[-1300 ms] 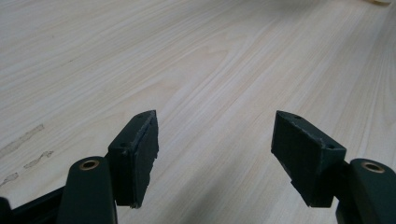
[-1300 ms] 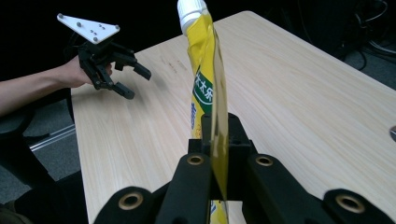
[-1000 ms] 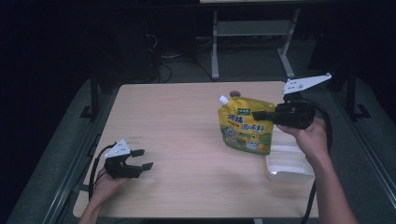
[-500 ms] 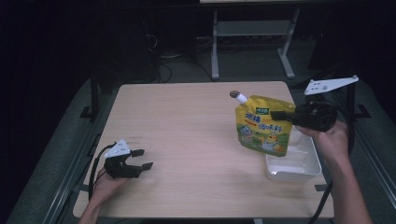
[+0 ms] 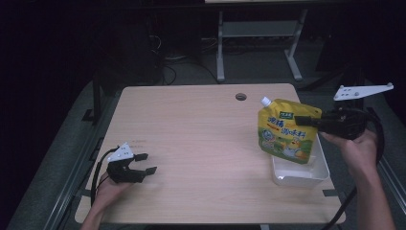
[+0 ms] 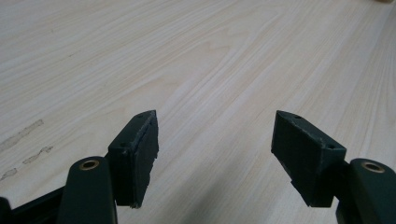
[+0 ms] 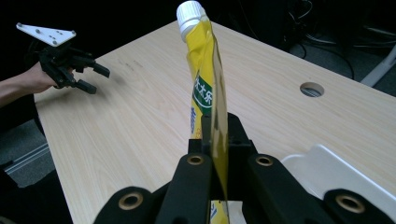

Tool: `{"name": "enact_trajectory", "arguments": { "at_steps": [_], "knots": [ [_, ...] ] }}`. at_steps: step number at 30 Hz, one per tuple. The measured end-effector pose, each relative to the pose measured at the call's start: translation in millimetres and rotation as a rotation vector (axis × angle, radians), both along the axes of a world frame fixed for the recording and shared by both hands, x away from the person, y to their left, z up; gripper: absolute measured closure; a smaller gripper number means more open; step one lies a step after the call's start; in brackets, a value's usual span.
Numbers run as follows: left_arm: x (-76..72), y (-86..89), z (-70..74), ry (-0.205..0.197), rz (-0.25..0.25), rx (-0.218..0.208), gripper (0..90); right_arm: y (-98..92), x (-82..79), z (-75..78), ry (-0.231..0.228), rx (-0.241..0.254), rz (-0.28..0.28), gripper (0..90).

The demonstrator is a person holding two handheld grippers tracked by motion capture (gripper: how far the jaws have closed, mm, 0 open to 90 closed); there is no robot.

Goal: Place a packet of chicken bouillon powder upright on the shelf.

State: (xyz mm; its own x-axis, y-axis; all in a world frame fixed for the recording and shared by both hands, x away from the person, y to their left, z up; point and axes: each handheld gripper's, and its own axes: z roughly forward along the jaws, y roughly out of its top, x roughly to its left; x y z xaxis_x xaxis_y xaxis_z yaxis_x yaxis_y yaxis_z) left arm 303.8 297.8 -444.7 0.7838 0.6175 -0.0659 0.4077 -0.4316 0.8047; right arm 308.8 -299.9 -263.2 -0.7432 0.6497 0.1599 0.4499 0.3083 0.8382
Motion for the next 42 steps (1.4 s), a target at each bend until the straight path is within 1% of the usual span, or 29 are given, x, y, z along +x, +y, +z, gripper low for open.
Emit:
{"name": "enact_trajectory", "arguments": {
  "at_steps": [7, 22, 30, 42],
  "knots": [
    [0.0, 0.4, 0.1, 0.0, 0.001, -0.002, 31.4, -12.3, -4.3, -3.1, 0.003, 0.008, -0.025, 89.8],
    [0.3, 0.9, -0.4, 0.002, 0.0, 0.001, 31.3, -32.1, -11.0, -11.6, 0.009, 0.023, -0.073, 89.8],
    [0.6, 1.1, -0.7, 0.004, 0.0, -0.003, 31.3, -37.4, -12.1, -19.4, 0.022, 0.025, -0.09, 89.8],
    [0.9, 1.4, -0.9, 0.005, 0.0, -0.004, 31.3, -39.7, -12.2, -28.9, 0.032, 0.036, -0.096, 89.7]
  ]
}}
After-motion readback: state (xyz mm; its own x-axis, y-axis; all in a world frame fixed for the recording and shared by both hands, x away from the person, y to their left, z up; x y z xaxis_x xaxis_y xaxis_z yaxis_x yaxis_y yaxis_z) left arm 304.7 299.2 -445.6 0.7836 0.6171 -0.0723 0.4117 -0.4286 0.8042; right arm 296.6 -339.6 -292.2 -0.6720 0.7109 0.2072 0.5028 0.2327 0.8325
